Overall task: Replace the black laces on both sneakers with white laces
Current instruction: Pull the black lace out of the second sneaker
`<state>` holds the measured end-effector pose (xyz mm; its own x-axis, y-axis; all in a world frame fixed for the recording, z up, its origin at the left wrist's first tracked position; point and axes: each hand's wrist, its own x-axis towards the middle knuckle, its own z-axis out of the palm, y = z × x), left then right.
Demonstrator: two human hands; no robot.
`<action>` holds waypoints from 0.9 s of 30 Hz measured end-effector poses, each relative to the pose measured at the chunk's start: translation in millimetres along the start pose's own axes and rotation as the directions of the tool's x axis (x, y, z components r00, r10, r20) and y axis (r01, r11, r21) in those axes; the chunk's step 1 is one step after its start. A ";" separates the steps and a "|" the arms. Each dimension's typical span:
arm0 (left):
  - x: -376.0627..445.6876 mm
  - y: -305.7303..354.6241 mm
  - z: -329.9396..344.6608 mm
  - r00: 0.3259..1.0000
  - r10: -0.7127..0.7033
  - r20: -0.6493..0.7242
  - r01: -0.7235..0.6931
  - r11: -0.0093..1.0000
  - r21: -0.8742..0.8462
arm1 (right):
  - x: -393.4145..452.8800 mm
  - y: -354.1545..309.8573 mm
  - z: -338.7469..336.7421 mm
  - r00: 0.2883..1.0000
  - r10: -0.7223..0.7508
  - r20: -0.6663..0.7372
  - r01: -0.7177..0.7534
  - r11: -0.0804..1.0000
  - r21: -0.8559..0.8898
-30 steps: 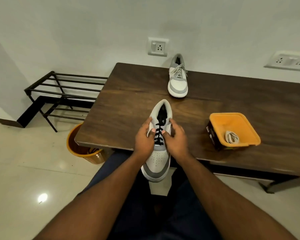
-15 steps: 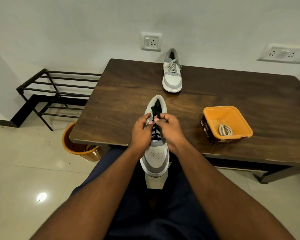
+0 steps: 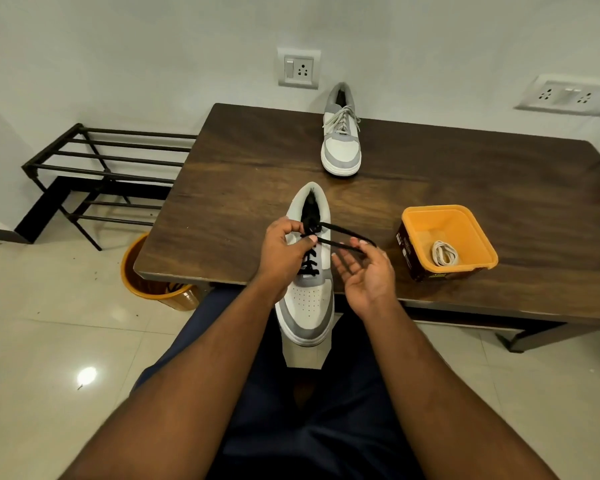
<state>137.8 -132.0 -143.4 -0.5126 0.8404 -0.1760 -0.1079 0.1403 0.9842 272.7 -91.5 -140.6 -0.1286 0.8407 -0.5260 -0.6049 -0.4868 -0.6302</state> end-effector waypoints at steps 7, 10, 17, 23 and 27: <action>-19.4 9.9 -6.1 0.998 -0.011 -0.057 0.006 0.997 -0.078 | -6.4 -12.1 -1.5 0.996 -0.068 -0.065 0.056 0.982 -0.180; -13.7 16.1 -8.9 1.000 0.000 0.000 0.000 1.000 -0.008 | -7.1 -12.6 -2.5 0.977 -0.141 0.158 0.208 0.781 -0.589; -1.2 41.6 -8.7 0.995 -0.047 0.084 0.046 0.999 0.012 | 9.8 -10.9 28.1 0.897 -0.057 0.437 0.430 0.337 -0.838; 2.8 42.4 -23.6 0.972 -0.202 0.117 0.226 0.941 -0.252 | 5.8 -24.2 36.8 0.871 -0.145 0.469 0.490 0.291 -0.822; -2.2 38.0 -35.3 0.981 -0.168 0.095 0.180 0.973 -0.144 | 5.4 -26.4 34.2 0.908 -0.345 0.239 0.397 0.519 -0.757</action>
<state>104.8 -147.0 -106.3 -0.4043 0.8506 -0.3362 -0.3200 0.2128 0.9232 261.1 -66.0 -107.2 -0.0958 0.9877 -0.1234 0.2304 -0.0986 -0.9681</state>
